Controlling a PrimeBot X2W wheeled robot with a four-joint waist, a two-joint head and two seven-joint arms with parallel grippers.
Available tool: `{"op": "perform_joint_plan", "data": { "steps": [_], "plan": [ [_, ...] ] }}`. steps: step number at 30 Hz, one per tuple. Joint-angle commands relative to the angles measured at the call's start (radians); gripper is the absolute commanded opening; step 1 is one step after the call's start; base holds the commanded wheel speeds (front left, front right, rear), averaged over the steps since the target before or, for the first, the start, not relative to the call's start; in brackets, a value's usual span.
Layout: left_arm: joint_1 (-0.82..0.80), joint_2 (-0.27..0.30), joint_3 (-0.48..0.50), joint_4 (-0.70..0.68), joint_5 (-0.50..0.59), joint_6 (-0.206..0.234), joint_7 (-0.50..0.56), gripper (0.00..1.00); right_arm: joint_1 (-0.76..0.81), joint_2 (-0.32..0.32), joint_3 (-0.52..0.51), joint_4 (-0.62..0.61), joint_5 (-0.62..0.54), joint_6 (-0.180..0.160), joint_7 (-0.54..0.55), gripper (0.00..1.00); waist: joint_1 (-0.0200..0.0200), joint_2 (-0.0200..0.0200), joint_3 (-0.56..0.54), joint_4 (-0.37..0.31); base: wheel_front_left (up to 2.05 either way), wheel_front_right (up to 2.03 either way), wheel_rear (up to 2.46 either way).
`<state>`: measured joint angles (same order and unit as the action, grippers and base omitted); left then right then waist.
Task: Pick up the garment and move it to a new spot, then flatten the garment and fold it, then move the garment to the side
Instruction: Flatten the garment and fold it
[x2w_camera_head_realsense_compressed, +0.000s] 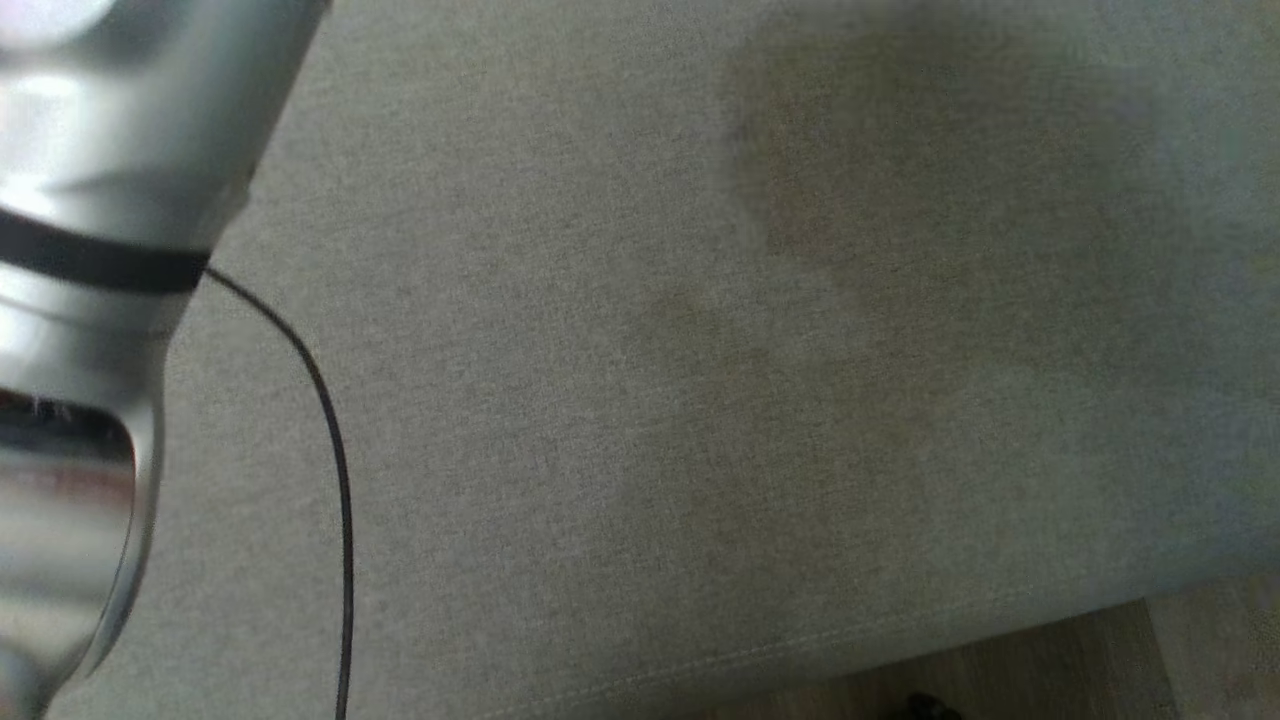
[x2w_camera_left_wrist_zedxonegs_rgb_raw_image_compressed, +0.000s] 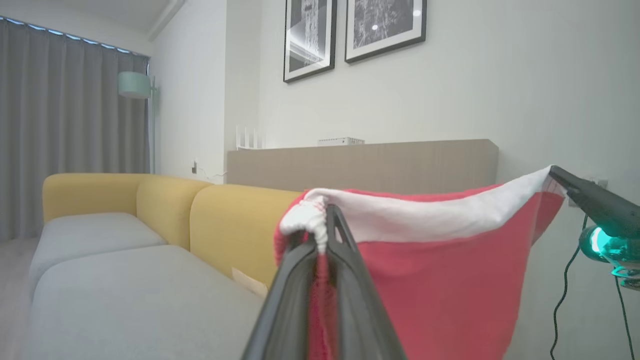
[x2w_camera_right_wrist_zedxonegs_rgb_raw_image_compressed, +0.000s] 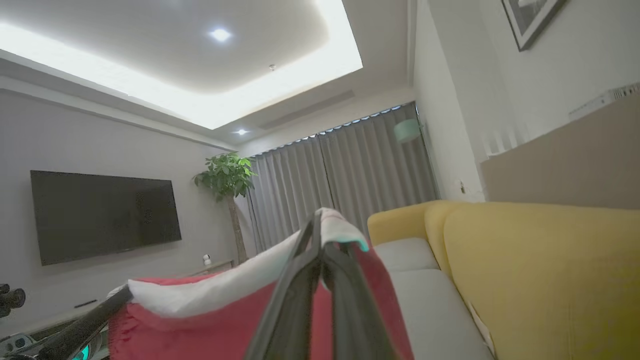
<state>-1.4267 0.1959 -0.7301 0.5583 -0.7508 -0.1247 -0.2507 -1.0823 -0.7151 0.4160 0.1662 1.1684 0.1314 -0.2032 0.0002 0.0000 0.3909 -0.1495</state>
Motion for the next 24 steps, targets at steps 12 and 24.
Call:
{"op": "perform_joint_plan", "data": {
  "steps": [12,24],
  "plan": [
    [0.269,0.050,0.062,-0.139,0.104,-0.006,-0.011,0.00,0.205,-0.144,0.167,-0.146,0.048,-0.001,-0.033,0.00,-0.0002,0.0000,0.075,0.046,0.00,0.00,0.00],
    [1.050,0.045,0.312,-0.435,0.242,-0.006,-0.011,0.00,0.823,-0.119,0.142,-0.272,0.201,-0.001,-0.058,0.00,-0.0002,0.0000,-0.086,0.101,0.00,0.00,0.00]
  ]
}}
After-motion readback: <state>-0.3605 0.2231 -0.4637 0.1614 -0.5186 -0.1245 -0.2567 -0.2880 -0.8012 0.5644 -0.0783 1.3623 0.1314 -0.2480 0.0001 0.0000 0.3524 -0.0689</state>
